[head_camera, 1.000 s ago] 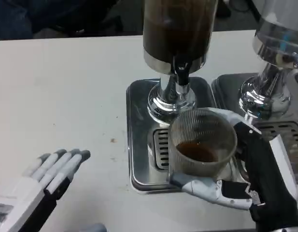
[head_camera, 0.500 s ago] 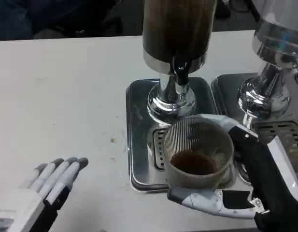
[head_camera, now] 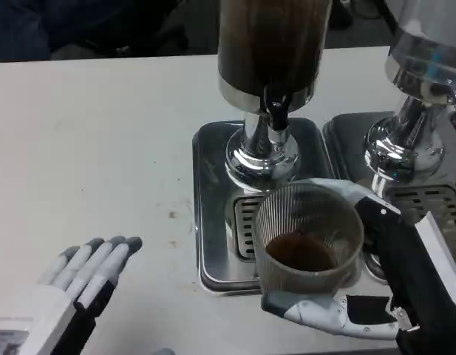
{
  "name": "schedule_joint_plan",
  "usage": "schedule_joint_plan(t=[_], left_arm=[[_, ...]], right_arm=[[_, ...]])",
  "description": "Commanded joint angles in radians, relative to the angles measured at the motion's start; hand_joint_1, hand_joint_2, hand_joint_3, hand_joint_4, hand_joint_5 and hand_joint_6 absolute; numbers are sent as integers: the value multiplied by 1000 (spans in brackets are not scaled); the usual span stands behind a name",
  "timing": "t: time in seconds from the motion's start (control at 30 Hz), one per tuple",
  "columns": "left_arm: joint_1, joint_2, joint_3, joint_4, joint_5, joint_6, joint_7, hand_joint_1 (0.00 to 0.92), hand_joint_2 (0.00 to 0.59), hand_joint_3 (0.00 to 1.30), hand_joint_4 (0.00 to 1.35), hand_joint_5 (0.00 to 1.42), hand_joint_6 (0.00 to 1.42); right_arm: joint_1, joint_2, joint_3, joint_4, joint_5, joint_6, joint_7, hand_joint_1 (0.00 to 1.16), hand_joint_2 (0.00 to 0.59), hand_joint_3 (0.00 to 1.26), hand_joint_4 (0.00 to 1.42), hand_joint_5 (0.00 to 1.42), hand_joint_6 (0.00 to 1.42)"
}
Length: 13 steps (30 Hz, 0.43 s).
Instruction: Grasp the cup under the faucet to collect the drink, then remove the cup.
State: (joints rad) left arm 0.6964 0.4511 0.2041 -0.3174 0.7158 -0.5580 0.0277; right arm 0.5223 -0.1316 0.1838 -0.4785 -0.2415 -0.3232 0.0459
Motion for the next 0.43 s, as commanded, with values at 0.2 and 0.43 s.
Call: schedule_joint_plan(t=[0.2,0.43], left_arm=[[12,-12,-14,-34,19,29,13,0,124,0,0,0,0],[6,-3,-23,-29,13,30,3,0,124,0,0,0,0]], right_arm=[[-4,7,-10,-41,39,6,11,991,109,840,925,1013,1380],[4,13,-9,-44,37,6,10,984,113,840,925,1014,1380]])
